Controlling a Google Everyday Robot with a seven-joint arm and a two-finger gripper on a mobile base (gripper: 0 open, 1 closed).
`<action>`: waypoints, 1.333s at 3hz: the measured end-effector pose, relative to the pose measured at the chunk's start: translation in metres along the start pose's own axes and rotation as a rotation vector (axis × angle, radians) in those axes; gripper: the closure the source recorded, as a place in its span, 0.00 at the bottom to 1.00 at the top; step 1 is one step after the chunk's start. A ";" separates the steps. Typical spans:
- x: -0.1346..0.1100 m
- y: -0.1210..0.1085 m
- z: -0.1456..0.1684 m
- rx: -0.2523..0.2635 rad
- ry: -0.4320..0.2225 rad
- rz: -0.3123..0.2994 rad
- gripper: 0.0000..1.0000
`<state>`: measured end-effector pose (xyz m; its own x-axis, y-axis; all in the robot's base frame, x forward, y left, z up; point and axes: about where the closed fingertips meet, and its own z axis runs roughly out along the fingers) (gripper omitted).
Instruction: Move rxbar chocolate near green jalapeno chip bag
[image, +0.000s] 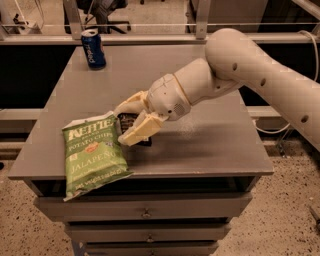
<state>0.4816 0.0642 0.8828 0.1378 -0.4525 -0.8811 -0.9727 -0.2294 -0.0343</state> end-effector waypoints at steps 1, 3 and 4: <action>0.004 -0.008 0.003 0.017 0.013 -0.012 0.27; 0.013 -0.031 -0.003 0.075 0.014 0.004 0.00; 0.019 -0.037 -0.014 0.104 0.010 0.032 0.00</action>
Offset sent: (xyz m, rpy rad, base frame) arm 0.0417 -0.0020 -0.0114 -0.0068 -0.0535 -0.0872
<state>0.5224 0.0520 0.8743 0.1076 -0.4669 -0.8778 -0.9907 -0.1245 -0.0553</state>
